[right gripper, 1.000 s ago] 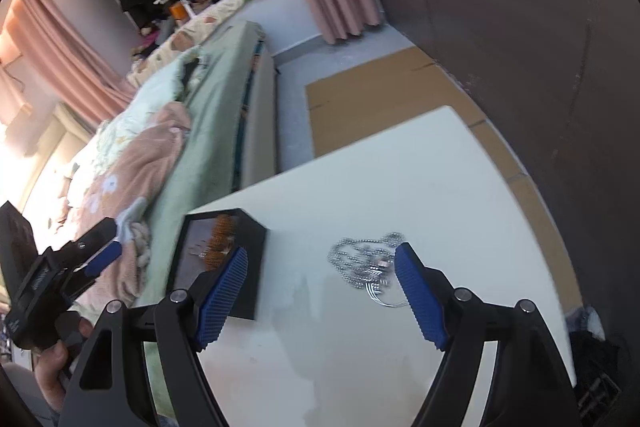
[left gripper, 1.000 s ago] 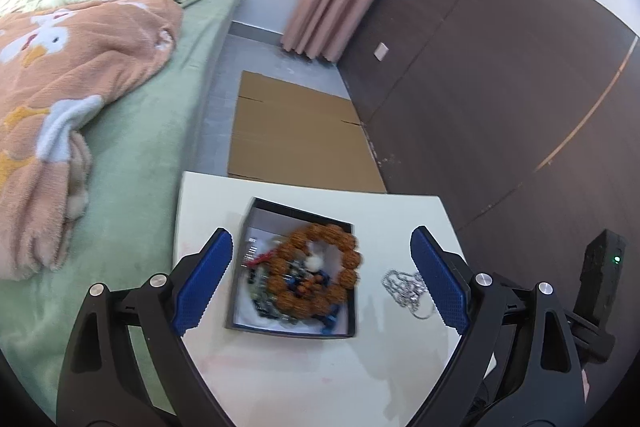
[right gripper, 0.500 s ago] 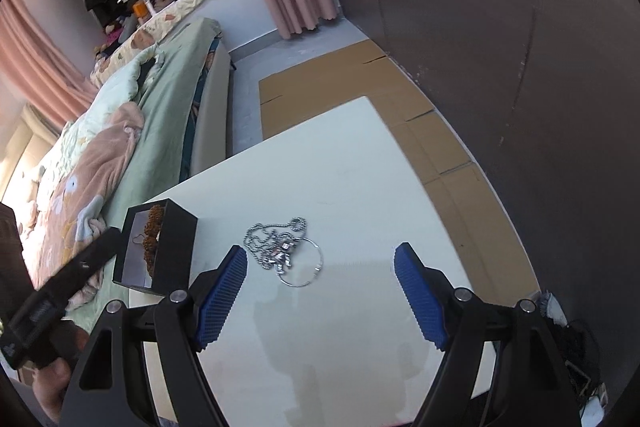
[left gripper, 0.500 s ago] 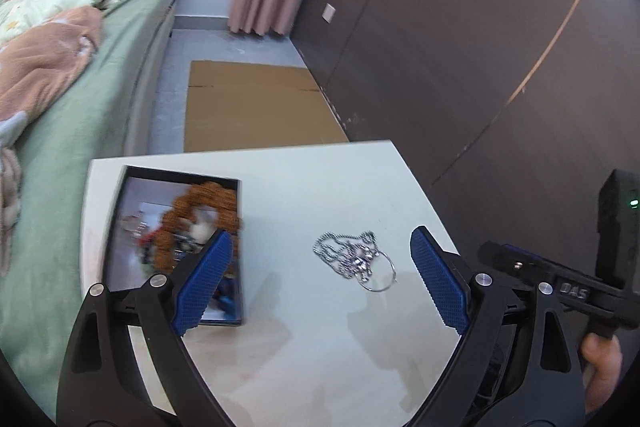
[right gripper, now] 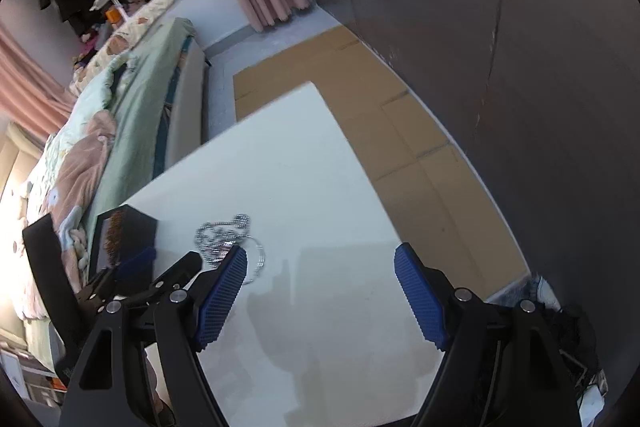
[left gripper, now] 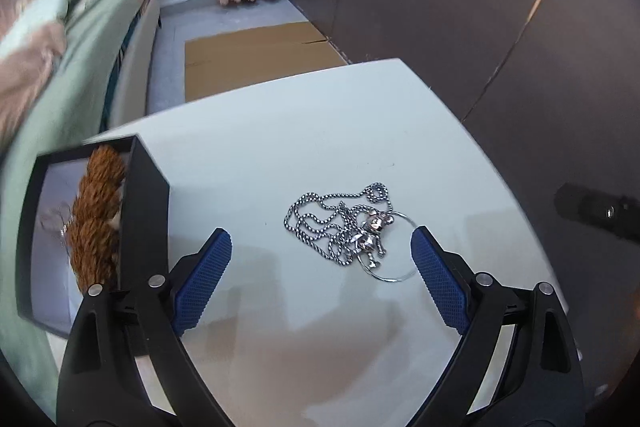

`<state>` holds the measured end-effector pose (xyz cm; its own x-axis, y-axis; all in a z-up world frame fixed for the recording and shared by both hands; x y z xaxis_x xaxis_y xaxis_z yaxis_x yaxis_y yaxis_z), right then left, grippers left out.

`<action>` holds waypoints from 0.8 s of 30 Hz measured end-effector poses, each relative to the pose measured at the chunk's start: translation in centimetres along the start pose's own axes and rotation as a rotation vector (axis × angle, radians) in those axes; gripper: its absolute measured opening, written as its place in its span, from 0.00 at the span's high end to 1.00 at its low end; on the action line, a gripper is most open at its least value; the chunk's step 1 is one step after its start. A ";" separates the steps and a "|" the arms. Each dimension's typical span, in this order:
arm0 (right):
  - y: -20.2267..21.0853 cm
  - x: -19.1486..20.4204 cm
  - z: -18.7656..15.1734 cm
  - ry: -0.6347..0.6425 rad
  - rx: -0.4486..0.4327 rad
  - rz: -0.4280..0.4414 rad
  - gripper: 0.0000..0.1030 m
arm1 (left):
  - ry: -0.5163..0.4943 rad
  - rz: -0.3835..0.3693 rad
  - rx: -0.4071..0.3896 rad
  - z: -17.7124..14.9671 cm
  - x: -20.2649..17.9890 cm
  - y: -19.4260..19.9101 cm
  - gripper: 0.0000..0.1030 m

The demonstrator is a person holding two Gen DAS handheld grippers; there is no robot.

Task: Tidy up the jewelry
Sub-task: 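Reach the left tool to the silver chain necklace and grasp it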

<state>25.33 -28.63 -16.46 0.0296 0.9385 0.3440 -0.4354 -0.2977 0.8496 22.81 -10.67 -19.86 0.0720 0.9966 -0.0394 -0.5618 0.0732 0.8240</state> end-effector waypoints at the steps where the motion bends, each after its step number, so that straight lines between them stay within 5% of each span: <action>1: -0.4 -0.4 0.1 -0.006 0.008 -0.012 0.27 | -0.014 0.001 0.001 0.1 -0.3 -0.3 0.11; 4: -0.8 -1.3 0.5 -0.007 0.009 -0.039 0.27 | 0.010 -0.046 0.013 0.2 -1.0 -1.0 0.11; 17: -0.8 -0.5 1.4 0.011 -0.009 -0.039 0.26 | -0.042 -0.013 0.027 0.5 -1.6 -3.8 0.13; 19: -0.9 -0.4 1.4 0.017 -0.009 -0.044 0.26 | -0.051 0.011 0.019 0.8 -1.5 -3.8 0.21; 22: -1.0 -0.1 1.4 0.023 -0.009 -0.048 0.26 | -0.047 0.023 0.016 1.0 -0.9 -3.5 0.53; 23: -1.0 0.0 1.4 0.025 -0.009 -0.049 0.26 | -0.037 0.005 0.019 1.1 -0.8 -3.3 0.75; 24: -1.0 0.1 1.4 0.027 -0.009 -0.050 0.26 | -0.024 -0.017 0.024 1.1 -0.6 -3.2 0.81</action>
<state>27.02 -28.45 -16.76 0.0273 0.9567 0.2897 -0.4420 -0.2484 0.8619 25.43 -11.58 -21.83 0.1013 0.9941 -0.0398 -0.5408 0.0886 0.8365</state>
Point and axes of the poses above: each gripper's, at about its wrist camera, not at the fingertips, and y roughly against the way its jaws point, x to its left, z to its top, the point moved 9 cm from there along -y, roughly the way its jaws point, and after that the axes turned 8 degrees about -y, right-handed, at the moved point
